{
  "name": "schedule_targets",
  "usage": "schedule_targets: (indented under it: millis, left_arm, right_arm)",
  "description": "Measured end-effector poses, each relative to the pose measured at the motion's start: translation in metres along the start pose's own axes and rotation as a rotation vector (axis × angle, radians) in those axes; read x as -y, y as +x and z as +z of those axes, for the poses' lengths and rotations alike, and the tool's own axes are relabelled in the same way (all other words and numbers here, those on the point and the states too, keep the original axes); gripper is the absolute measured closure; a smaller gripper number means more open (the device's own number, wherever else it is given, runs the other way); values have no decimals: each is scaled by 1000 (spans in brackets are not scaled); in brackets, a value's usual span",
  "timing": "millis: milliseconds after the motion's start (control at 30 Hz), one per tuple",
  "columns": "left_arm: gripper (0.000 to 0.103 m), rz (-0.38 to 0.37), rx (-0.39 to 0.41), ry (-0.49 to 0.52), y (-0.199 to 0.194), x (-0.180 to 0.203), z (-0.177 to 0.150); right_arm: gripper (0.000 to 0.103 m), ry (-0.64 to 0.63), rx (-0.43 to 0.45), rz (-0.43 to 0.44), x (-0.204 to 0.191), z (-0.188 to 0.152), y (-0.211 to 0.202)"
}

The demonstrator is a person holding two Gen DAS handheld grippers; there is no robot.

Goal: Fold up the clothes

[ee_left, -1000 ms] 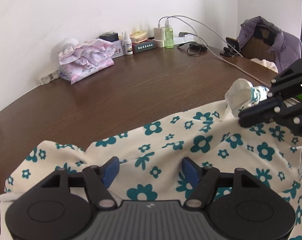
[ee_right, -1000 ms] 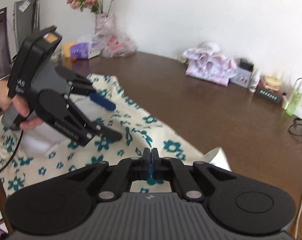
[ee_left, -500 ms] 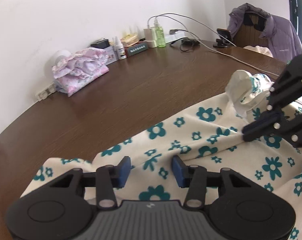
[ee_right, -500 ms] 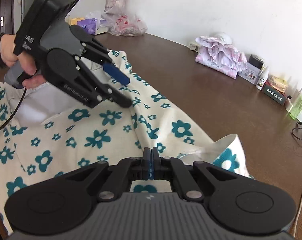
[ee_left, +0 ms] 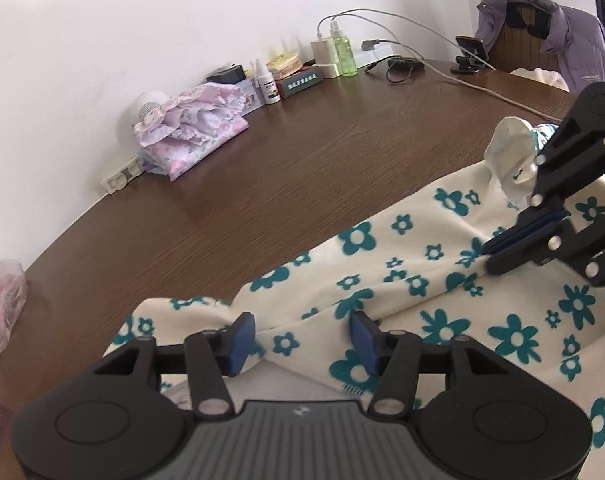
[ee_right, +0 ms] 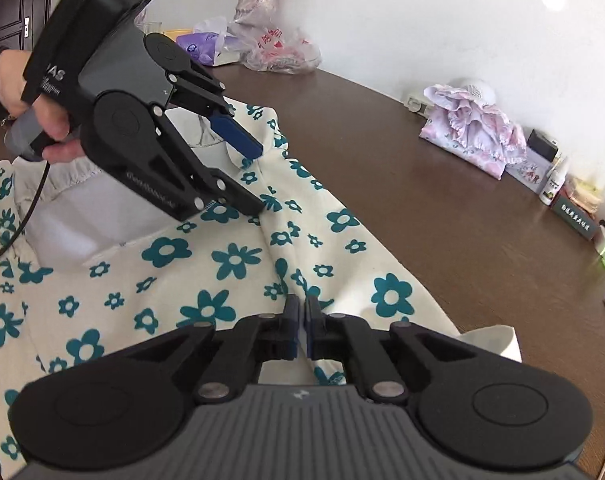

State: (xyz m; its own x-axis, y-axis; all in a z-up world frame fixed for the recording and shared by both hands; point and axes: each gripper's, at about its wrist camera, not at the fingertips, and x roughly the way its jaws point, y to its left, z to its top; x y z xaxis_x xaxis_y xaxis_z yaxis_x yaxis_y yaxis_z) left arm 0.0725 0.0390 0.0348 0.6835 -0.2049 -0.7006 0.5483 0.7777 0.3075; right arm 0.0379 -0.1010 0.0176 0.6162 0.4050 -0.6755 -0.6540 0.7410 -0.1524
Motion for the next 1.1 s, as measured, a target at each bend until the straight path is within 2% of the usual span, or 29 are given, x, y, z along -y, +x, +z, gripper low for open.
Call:
schedule_targets:
  millis: [167, 233, 300, 400, 433, 467, 567, 600, 633, 667, 700, 800, 867, 967, 1000, 1100]
  left_arm:
    - [48, 33, -20, -72, -1, -13, -5]
    - [49, 58, -24, -70, -4, -11, -3]
    - [50, 63, -10, -68, -15, -10, 0]
    - [49, 22, 51, -97, -41, -8, 8]
    - [44, -1, 83, -112, -50, -5, 15]
    - [36, -25, 115, -127, -57, -1, 23]
    - [32, -98, 160, -139, -58, 27, 52]
    - [32, -123, 150, -126, -52, 40, 61]
    - [32, -145, 135, -106, -46, 55, 67]
    - [32, -161, 123, -79, -39, 69, 72]
    - [32, -164, 113, -45, -33, 83, 73]
    - [39, -171, 61, 10, -18, 113, 66]
    - [43, -187, 9, -5, -10, 120, 56]
    - [47, -186, 14, -28, -21, 128, 48]
    - [46, -208, 31, -45, -29, 132, 48]
    - [43, -339, 74, -75, -50, 155, 49]
  right_arm:
    - [100, 20, 2, -2, 1, -7, -9]
    - [98, 26, -7, -2, 3, -8, -13]
    - [98, 65, 11, 13, 9, -11, -34]
    - [97, 197, 119, -38, 42, -23, -95]
    - [96, 254, 139, -79, 58, -28, -111]
    - [95, 307, 145, -113, 74, -34, -122]
    - [94, 387, 125, -130, 104, -42, -121]
    - [86, 377, 112, -119, 104, -43, -113]
    - [70, 365, 99, -108, 104, -44, -104]
    - [64, 352, 86, -96, 104, -45, -95]
    - [62, 339, 60, -99, 103, -47, -86]
    - [66, 341, -36, -136, 106, -68, -57]
    - [68, 396, -27, -141, 114, -82, -60]
    - [66, 442, 63, -136, 121, -94, -101]
    - [66, 449, 66, -144, 121, -97, -111]
    - [66, 462, 51, -150, 119, -108, -133]
